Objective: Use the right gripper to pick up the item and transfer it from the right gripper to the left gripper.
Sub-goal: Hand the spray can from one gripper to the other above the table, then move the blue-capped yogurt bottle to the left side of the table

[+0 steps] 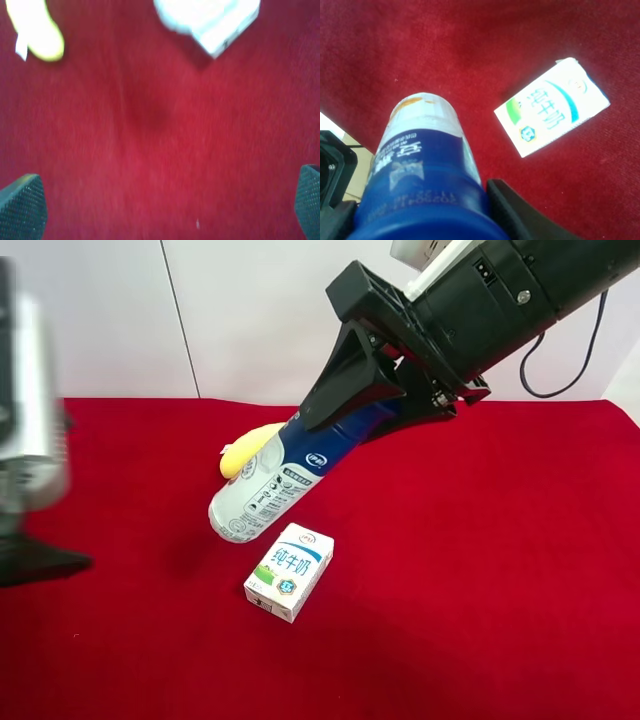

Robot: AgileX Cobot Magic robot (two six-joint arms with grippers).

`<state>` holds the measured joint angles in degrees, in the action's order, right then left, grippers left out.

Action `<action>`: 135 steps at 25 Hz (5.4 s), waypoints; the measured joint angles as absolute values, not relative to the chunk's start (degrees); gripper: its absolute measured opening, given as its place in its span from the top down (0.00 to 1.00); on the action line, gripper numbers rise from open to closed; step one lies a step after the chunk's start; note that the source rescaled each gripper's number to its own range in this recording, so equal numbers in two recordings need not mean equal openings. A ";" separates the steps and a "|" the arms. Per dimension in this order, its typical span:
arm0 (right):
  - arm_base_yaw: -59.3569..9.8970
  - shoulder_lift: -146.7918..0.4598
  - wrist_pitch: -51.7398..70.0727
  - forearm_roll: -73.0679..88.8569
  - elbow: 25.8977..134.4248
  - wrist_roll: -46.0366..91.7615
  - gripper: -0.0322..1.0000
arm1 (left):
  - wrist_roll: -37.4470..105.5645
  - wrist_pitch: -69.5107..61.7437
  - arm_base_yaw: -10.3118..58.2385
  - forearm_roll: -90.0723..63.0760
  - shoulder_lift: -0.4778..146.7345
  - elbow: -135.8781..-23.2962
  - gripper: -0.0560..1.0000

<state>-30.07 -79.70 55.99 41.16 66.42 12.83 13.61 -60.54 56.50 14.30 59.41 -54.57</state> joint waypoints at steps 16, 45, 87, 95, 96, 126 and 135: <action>-30.07 -79.70 54.65 50.95 66.42 20.78 0.97 | 13.41 -52.85 57.40 12.60 69.83 -58.59 0.00; -30.12 -79.70 56.68 58.04 66.37 25.50 0.97 | 12.99 -48.79 57.44 12.97 73.17 -58.67 0.95; -30.18 -69.02 68.87 34.86 66.51 17.54 0.02 | 14.96 -49.37 57.44 13.10 72.70 -58.61 0.92; -30.18 -57.00 69.44 20.72 66.51 15.80 0.02 | 15.02 -49.19 57.44 13.10 72.70 -58.61 0.92; -30.18 -55.26 69.47 19.08 66.51 15.75 0.02 | 15.02 -49.05 57.44 13.10 72.70 -58.61 0.92; -30.30 -5.47 61.29 4.54 27.66 0.00 0.03 | 14.97 -45.36 57.44 13.10 72.70 -58.61 0.92; -30.36 -5.40 61.12 4.49 27.60 0.00 0.03 | 14.97 -43.67 57.44 12.88 72.70 -58.61 0.92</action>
<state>-30.36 -5.40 61.12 4.49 27.60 0.00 14.97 -43.67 57.44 12.88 72.70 -58.61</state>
